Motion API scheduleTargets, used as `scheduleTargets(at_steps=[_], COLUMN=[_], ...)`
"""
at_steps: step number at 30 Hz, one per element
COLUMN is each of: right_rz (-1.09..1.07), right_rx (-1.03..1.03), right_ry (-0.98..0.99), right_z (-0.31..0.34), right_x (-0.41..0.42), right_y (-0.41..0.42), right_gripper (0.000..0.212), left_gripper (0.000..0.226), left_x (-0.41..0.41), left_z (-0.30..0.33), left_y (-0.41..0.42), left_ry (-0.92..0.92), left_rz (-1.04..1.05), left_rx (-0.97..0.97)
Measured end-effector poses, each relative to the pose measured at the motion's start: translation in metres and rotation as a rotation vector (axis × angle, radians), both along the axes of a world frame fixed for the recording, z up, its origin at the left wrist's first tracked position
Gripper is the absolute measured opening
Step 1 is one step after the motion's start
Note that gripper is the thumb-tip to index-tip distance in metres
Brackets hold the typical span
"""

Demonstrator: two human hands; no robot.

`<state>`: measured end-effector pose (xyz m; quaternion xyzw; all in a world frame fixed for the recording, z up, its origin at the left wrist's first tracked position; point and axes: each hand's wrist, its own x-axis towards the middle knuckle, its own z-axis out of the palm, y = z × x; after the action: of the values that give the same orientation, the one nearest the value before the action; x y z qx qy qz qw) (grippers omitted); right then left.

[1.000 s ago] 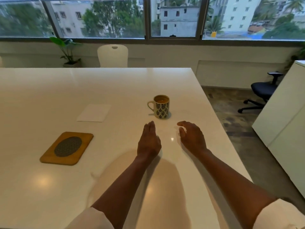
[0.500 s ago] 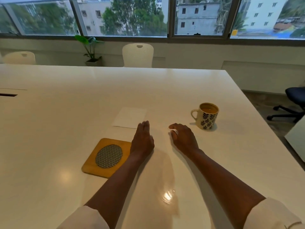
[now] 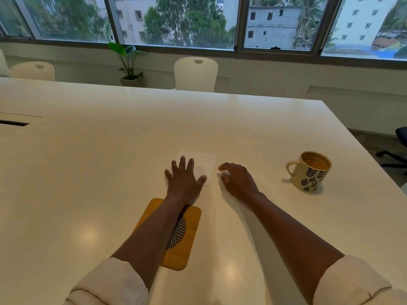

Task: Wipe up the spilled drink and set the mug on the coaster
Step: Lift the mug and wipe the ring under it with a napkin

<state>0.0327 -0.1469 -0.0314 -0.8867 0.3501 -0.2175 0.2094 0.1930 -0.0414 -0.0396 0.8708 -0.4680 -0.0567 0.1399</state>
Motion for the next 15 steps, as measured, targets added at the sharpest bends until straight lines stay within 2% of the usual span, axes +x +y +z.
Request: scheduleTargets(at_steps=[4, 11, 15], right_rz=[-0.003, -0.039, -0.061], right_rx=[-0.002, -0.002, 0.06], right_ry=[0.031, 0.031, -0.022], right_z=[-0.001, -0.004, 0.0], right_x=[0.013, 0.019, 0.017], right_y=[-0.007, -0.011, -0.009], right_gripper=[0.025, 0.027, 0.03], left_gripper=[0.086, 0.057, 0.049], left_x=[0.009, 0.005, 0.004], left_z=[-0.008, -0.01, -0.008], left_y=[-0.004, -0.007, -0.004], left_ry=[0.013, -0.044, -0.128], left_rz=[-0.018, -0.085, -0.12], left_rx=[0.081, 0.055, 0.03])
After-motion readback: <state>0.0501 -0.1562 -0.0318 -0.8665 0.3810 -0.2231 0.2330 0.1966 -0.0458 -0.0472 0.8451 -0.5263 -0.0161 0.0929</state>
